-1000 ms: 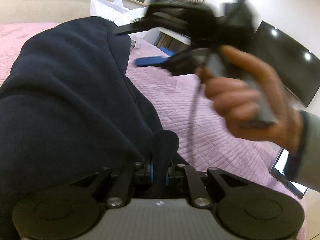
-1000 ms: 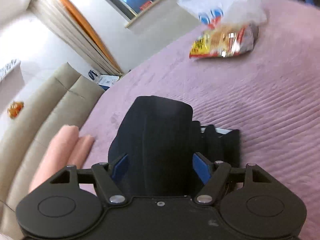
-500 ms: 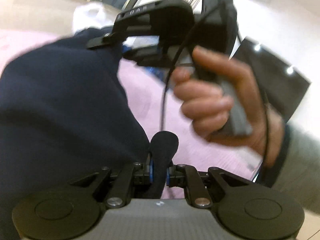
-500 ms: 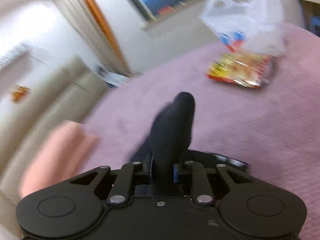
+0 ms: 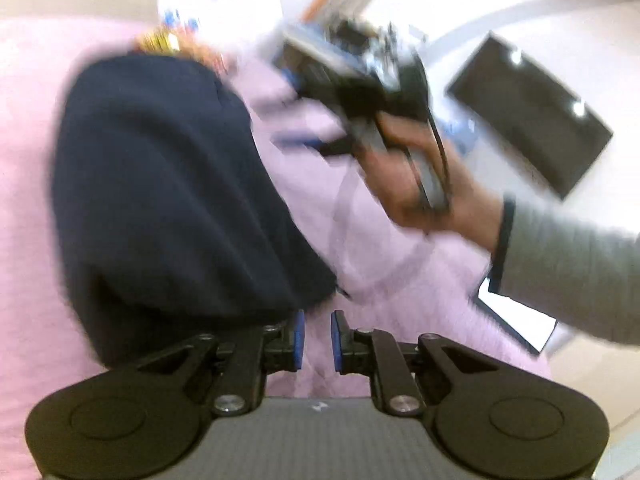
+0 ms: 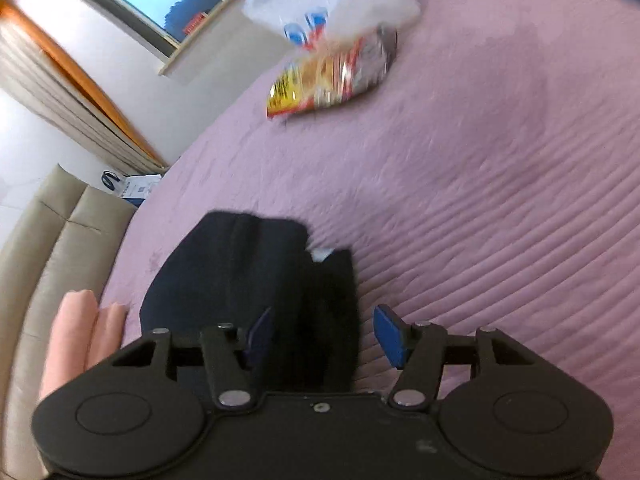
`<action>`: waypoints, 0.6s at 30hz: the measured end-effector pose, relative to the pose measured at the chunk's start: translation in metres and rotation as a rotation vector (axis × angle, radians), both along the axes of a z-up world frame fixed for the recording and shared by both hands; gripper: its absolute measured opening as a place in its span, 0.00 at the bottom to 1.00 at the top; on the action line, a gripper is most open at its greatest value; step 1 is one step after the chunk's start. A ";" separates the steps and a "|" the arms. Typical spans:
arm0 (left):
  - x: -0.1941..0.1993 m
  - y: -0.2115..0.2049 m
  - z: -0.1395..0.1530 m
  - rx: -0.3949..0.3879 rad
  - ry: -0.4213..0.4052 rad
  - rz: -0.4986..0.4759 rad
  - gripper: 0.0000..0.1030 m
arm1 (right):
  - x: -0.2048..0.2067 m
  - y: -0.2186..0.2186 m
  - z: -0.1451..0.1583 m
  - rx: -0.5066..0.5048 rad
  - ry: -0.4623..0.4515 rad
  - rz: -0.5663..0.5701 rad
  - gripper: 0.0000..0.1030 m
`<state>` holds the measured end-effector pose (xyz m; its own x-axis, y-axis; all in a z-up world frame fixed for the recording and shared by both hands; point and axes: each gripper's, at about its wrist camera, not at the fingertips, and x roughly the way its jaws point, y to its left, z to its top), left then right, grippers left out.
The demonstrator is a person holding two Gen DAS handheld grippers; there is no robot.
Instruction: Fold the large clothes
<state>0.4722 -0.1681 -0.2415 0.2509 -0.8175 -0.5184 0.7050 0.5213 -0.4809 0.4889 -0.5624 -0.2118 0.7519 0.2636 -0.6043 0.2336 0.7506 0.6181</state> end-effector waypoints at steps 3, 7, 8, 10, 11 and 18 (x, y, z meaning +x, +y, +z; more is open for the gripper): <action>0.018 0.036 0.017 0.008 -0.042 0.122 0.14 | -0.012 0.016 0.024 -0.039 -0.061 0.079 0.68; 0.037 0.058 0.010 0.016 -0.028 0.151 0.10 | -0.012 0.074 0.048 -0.111 -0.139 0.255 0.39; 0.040 0.054 0.013 -0.002 -0.054 0.151 0.10 | -0.010 0.092 0.051 -0.137 -0.156 0.297 0.38; 0.052 0.037 0.012 -0.056 -0.069 0.137 0.13 | -0.004 0.122 0.051 -0.186 -0.168 0.360 0.34; 0.057 0.033 0.009 -0.065 -0.063 0.146 0.13 | 0.001 0.134 0.047 -0.194 -0.168 0.382 0.34; 0.075 0.007 -0.050 0.040 0.046 0.197 0.03 | 0.038 0.161 -0.018 -0.415 -0.024 0.320 0.00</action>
<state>0.5473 -0.1610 -0.2918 0.3792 -0.7337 -0.5638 0.5652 0.6661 -0.4867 0.5265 -0.4012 -0.2301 0.6880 0.2245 -0.6901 -0.0578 0.9649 0.2562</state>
